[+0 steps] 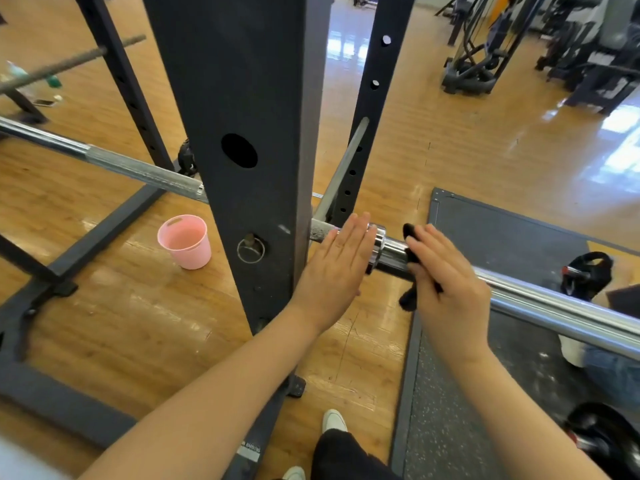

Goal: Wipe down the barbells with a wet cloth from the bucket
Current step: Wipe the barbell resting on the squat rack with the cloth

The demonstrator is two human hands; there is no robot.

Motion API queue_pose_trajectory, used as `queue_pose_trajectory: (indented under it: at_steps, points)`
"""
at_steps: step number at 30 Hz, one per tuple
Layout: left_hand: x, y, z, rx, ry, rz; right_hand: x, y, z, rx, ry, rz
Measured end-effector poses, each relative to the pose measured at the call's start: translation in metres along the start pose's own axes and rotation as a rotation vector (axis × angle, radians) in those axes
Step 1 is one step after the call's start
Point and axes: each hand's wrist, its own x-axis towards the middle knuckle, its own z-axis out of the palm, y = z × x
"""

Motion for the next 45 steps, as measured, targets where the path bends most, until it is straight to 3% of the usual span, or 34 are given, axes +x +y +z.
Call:
queue_pose_trajectory:
  at_steps: [7, 9, 11, 12, 17, 21, 22, 26, 31, 33, 38, 42, 45]
  points:
    - [0.020, 0.008, 0.000, -0.010, 0.084, -0.032, 0.004, 0.011, 0.000, -0.023, -0.012, 0.094]
    - [0.037, 0.006, -0.014, -0.024, -0.110, -0.035, 0.008, 0.008, 0.004, -0.029, -0.014, 0.098]
    - [0.053, -0.004, -0.027, -0.064, -0.413, -0.051, 0.016, 0.003, 0.009, -0.026, -0.018, 0.090]
    - [0.057, -0.008, -0.033, -0.057, -0.462, -0.058, 0.021, 0.002, 0.013, -0.021, -0.031, 0.075]
    - [0.032, -0.004, -0.027, 0.157, -0.305, -0.153, 0.030, -0.001, 0.038, -0.114, -0.206, -0.227]
    - [-0.008, 0.007, 0.001, 0.129, -0.058, -0.241, -0.001, 0.015, 0.029, -0.204, -0.330, -0.462]
    - [-0.014, 0.007, 0.005, 0.101, -0.017, -0.244, -0.002, 0.015, 0.027, -0.216, -0.316, -0.438]
    - [-0.022, 0.008, 0.006, 0.119, -0.009, -0.228, 0.029, -0.003, 0.040, -0.150, -0.133, -0.061]
    - [-0.021, 0.011, 0.000, 0.070, -0.037, -0.279, 0.004, 0.014, 0.031, -0.196, -0.341, -0.445]
    - [-0.023, 0.011, 0.001, 0.065, -0.051, -0.275, -0.007, 0.021, 0.022, -0.185, -0.393, -0.458]
    - [-0.027, 0.014, -0.008, 0.132, -0.169, -0.264, 0.030, -0.017, 0.027, -0.123, -0.166, -0.019]
    - [-0.029, 0.014, -0.010, 0.209, -0.207, -0.238, 0.075, -0.042, 0.052, -0.417, -0.608, -0.092]
    - [-0.025, 0.013, -0.016, 0.151, -0.140, -0.259, 0.065, -0.040, 0.055, -0.532, -0.698, -0.201]
